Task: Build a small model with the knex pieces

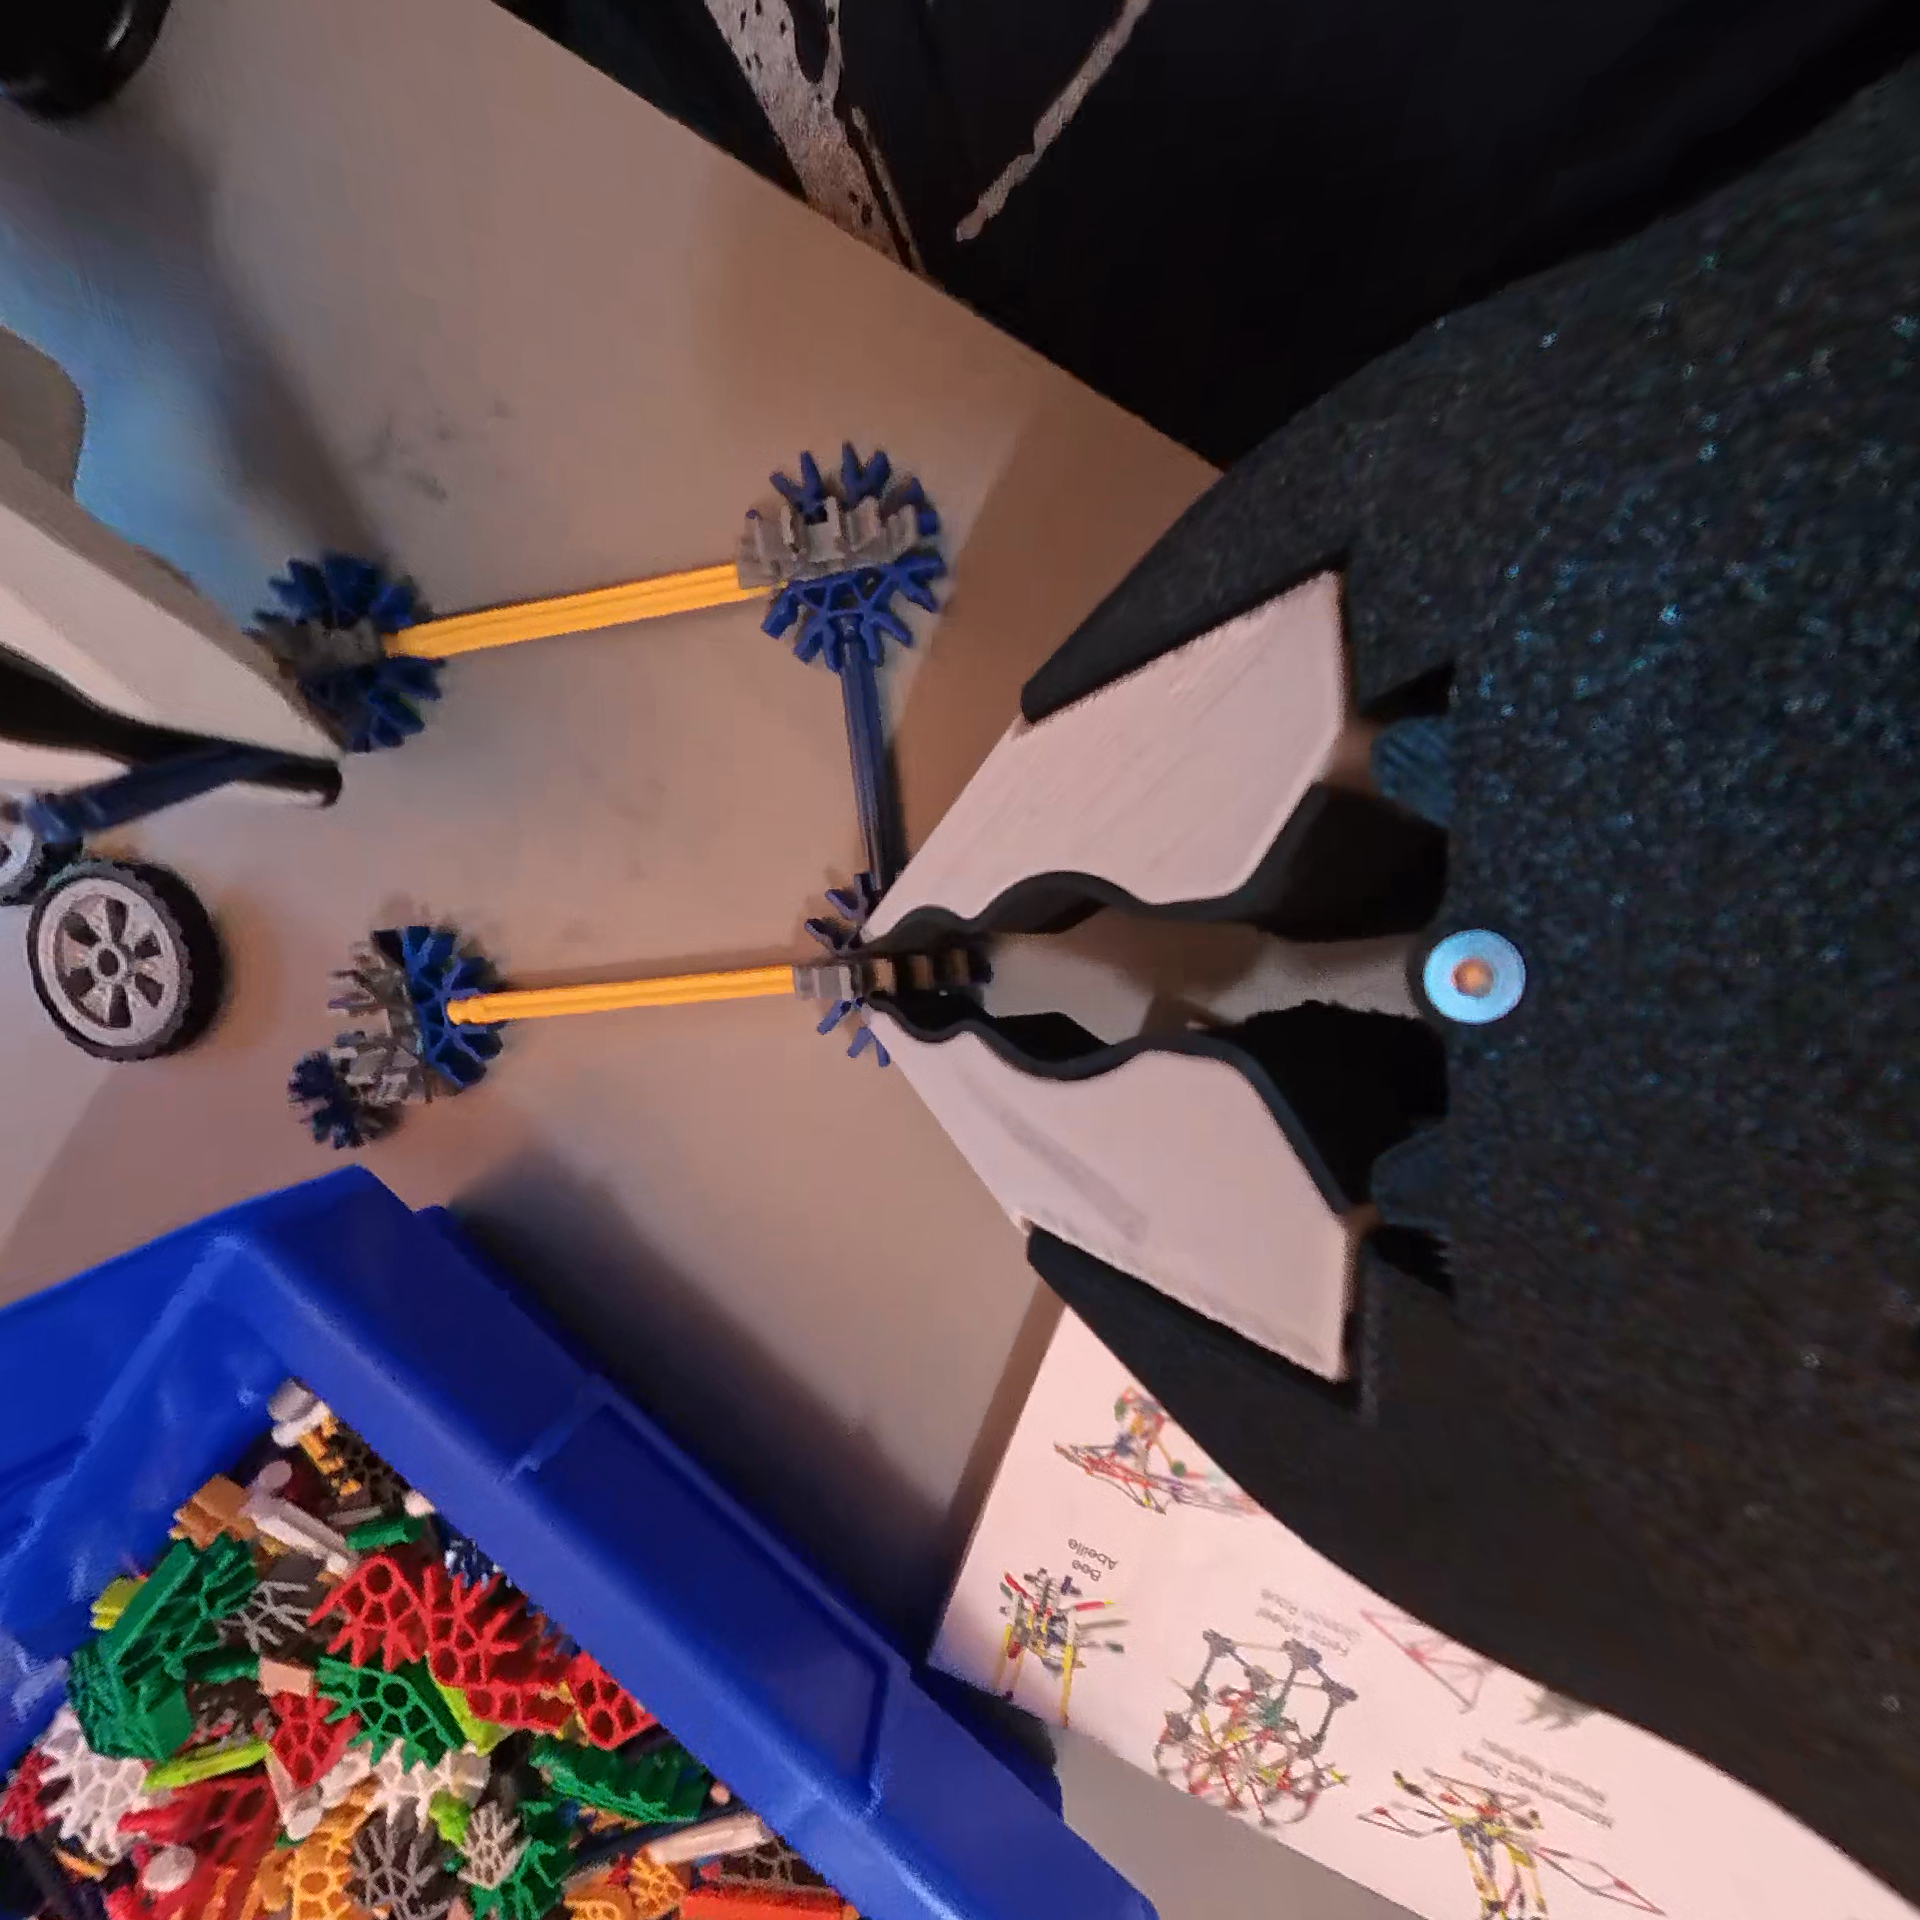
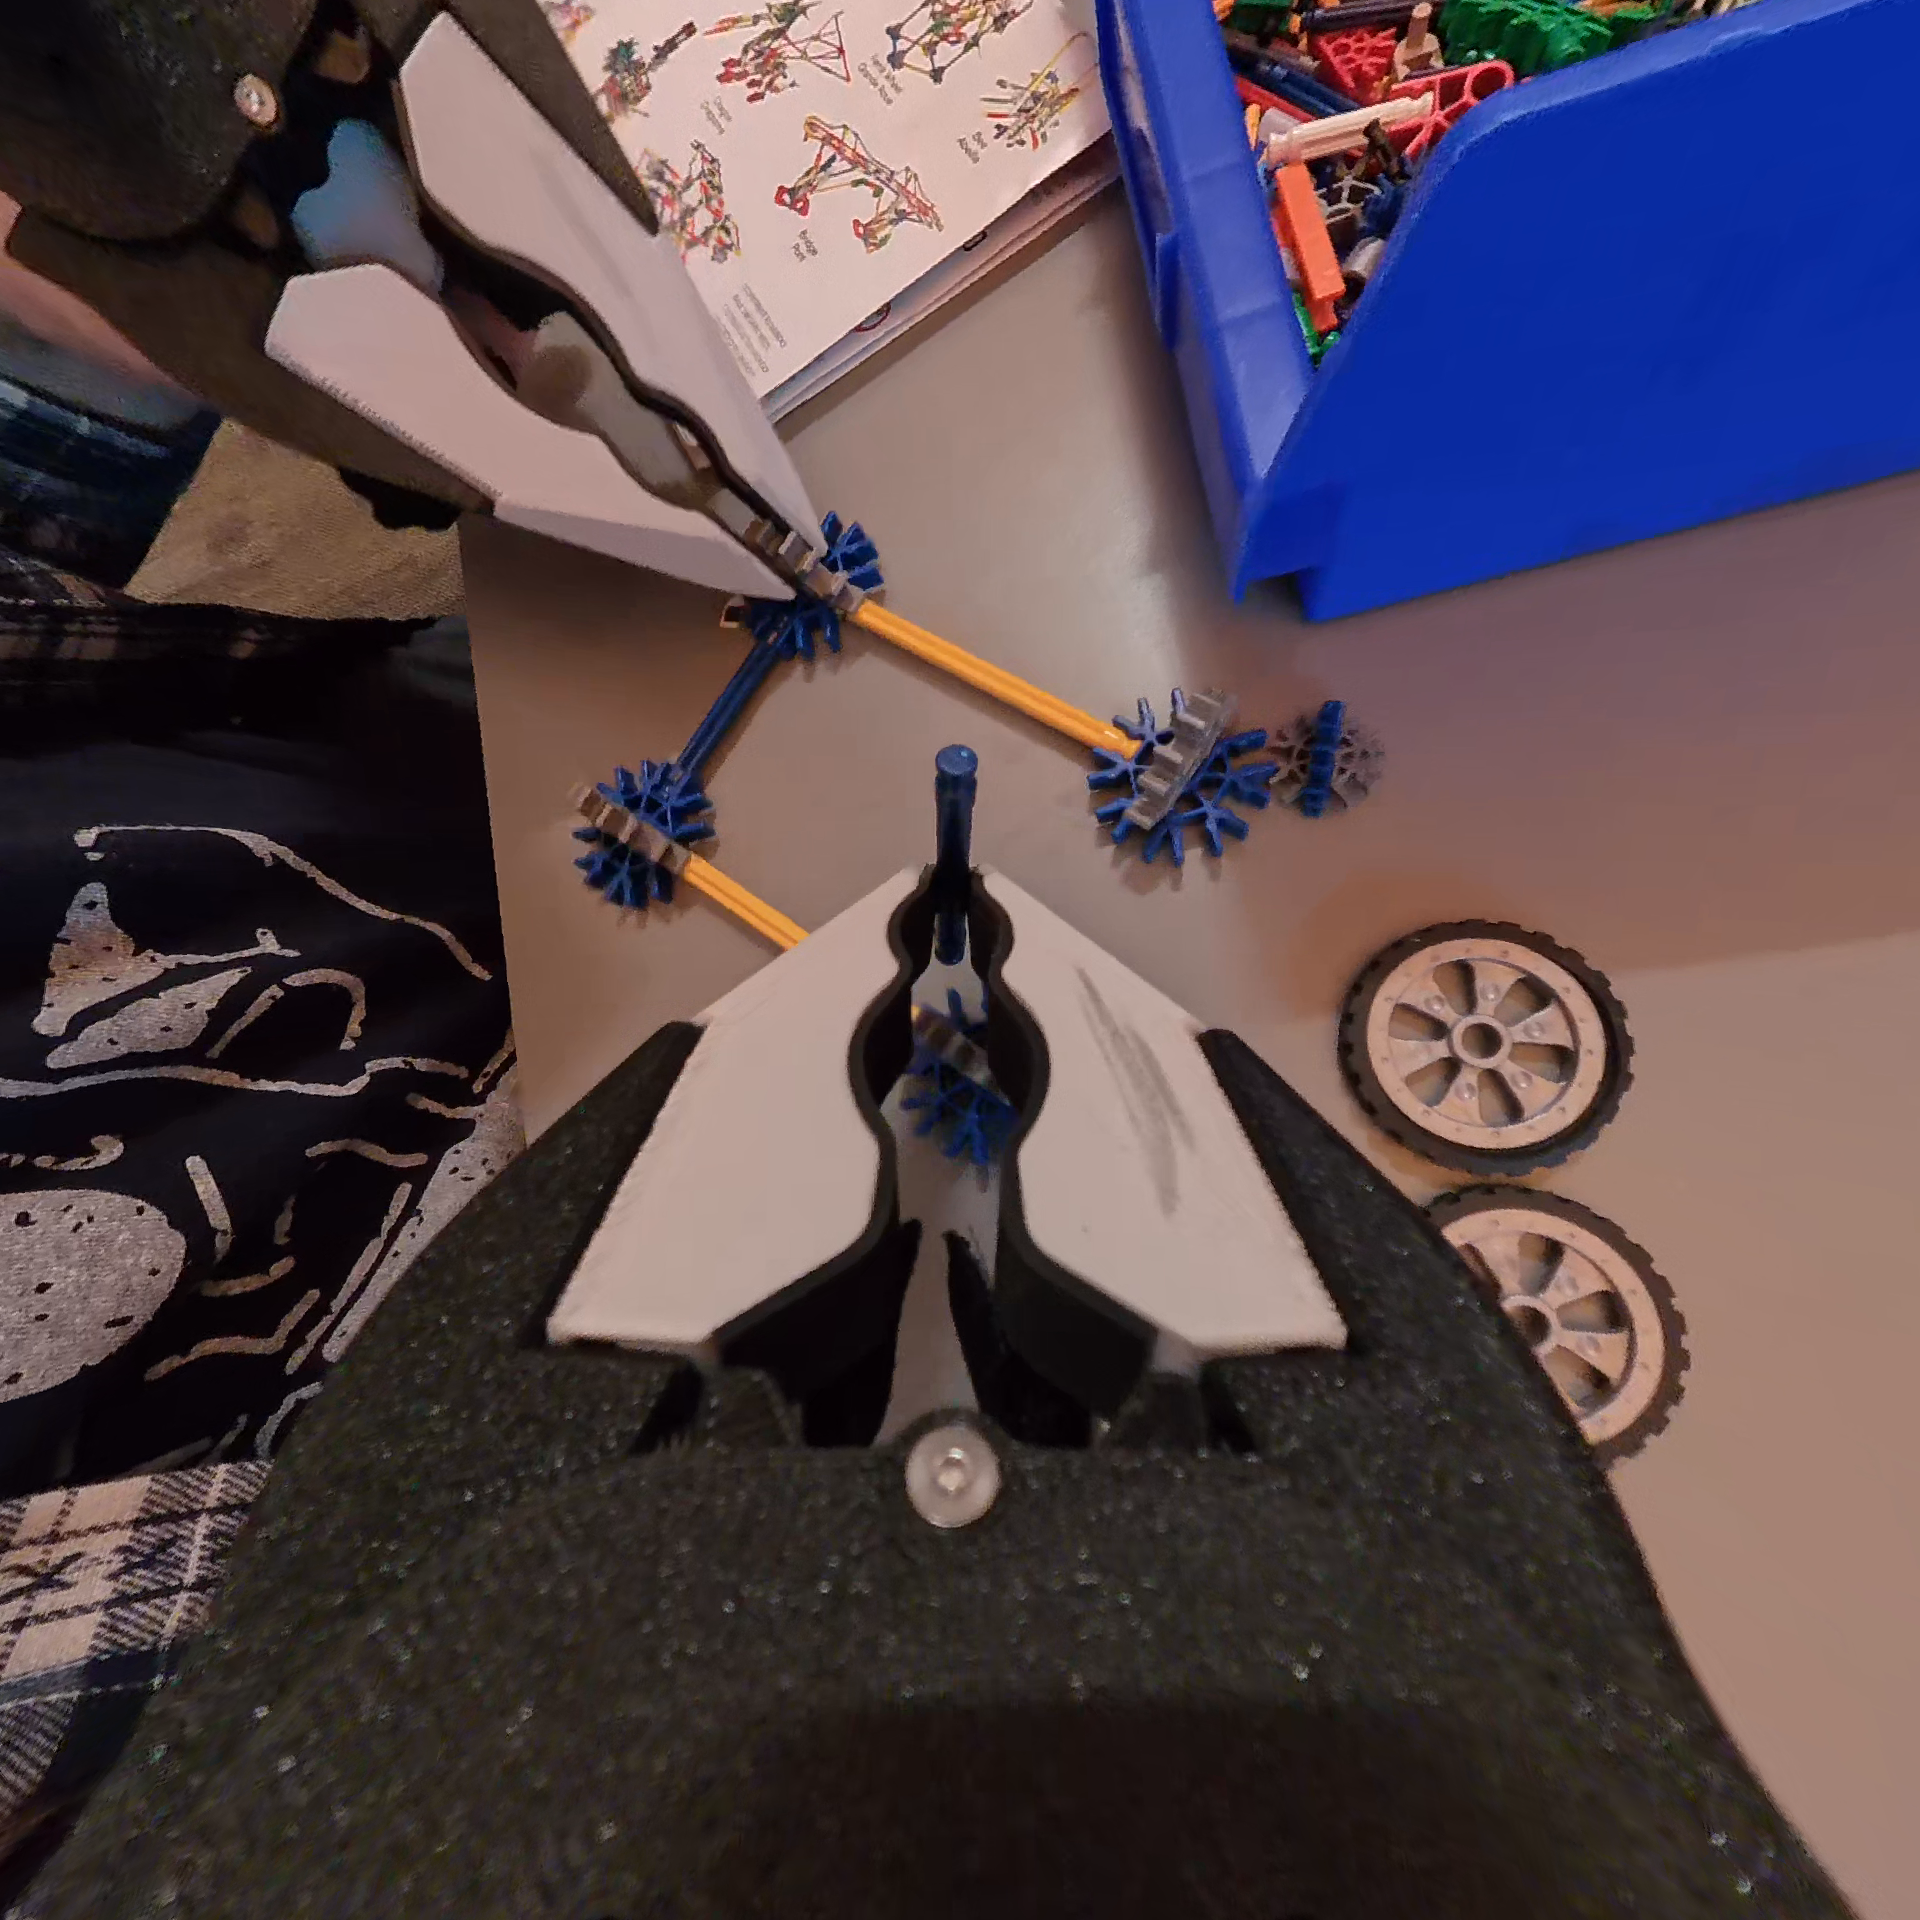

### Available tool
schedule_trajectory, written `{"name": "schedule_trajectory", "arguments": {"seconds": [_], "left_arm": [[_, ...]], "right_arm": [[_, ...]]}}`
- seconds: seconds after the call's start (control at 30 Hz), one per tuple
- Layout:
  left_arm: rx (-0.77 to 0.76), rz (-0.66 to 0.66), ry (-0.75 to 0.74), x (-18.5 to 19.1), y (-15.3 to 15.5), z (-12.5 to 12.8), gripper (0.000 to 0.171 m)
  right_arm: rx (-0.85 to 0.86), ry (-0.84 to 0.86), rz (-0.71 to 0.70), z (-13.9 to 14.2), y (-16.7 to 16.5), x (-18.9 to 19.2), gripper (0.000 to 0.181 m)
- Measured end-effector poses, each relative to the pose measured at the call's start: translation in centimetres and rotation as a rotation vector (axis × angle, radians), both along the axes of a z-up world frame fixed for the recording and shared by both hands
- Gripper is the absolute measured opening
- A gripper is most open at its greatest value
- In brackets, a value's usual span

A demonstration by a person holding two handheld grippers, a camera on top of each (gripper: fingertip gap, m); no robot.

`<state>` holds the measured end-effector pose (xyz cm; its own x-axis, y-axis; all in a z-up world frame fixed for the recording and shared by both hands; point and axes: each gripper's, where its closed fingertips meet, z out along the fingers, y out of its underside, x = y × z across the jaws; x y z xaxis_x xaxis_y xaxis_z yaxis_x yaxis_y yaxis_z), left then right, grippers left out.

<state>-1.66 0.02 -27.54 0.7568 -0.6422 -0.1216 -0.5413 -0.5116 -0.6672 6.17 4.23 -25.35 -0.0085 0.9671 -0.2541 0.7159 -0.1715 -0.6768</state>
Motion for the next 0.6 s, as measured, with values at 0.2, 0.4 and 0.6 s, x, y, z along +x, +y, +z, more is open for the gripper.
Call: {"name": "schedule_trajectory", "arguments": {"seconds": [0.2,0.4,0.6], "left_arm": [[0.018,-0.171,0.048,1.7,-1.7,0.2,0.018],[-0.031,-0.287,-0.023,3.5,-3.6,0.5,0.018],[-0.011,-0.347,0.021,3.6,-4.0,0.5,0.022]], "right_arm": [[0.010,0.005,-0.015,0.2,0.4,0.1,0.005],[0.027,0.037,-0.058,1.1,1.5,0.2,0.005],[0.039,0.056,-0.096,1.6,2.4,0.4,0.005]]}}
